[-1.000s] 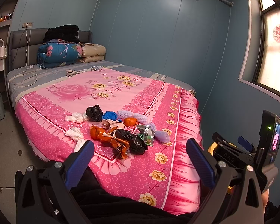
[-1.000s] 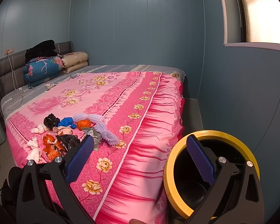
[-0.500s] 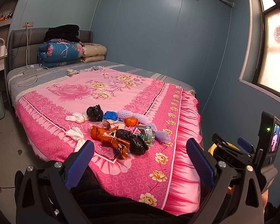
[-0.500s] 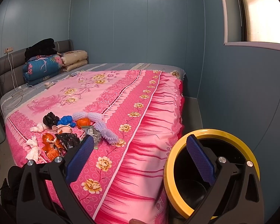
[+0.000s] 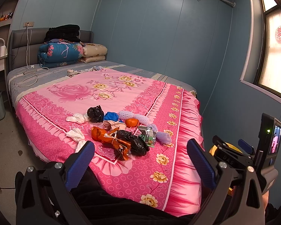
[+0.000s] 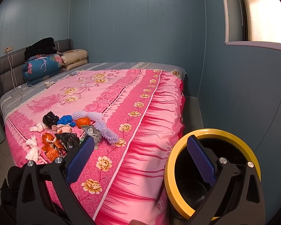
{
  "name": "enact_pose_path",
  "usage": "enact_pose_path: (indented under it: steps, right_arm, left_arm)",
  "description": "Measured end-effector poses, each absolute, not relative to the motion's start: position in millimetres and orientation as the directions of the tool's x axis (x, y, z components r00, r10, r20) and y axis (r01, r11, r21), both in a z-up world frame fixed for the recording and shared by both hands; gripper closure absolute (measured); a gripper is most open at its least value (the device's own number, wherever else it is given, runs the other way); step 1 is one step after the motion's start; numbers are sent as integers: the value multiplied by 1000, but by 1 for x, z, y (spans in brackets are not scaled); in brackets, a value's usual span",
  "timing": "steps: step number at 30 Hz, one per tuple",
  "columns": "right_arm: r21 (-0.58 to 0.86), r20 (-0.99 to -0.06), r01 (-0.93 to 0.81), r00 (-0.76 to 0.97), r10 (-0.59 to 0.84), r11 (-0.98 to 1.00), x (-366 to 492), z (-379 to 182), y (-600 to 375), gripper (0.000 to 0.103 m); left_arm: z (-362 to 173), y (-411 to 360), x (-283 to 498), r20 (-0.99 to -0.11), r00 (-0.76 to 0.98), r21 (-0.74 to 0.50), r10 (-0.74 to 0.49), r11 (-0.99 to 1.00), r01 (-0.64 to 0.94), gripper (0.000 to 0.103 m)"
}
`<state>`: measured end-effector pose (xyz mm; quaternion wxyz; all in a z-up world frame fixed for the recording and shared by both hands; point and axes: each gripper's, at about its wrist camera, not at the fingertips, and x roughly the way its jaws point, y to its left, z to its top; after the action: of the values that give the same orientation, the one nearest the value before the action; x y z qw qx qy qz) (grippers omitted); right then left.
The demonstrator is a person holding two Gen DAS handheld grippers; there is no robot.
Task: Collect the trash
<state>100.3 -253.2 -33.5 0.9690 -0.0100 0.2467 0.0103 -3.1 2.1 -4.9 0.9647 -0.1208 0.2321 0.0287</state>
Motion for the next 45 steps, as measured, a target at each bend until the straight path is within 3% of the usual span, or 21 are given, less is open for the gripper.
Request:
enact_pose_path:
  steps: [45]
  right_arm:
    - [-16,-503,-21,864,10,1000,105,-37,-251,8]
  left_arm:
    - [-8,8,-8,-447,894,-224,3,968,-115,8]
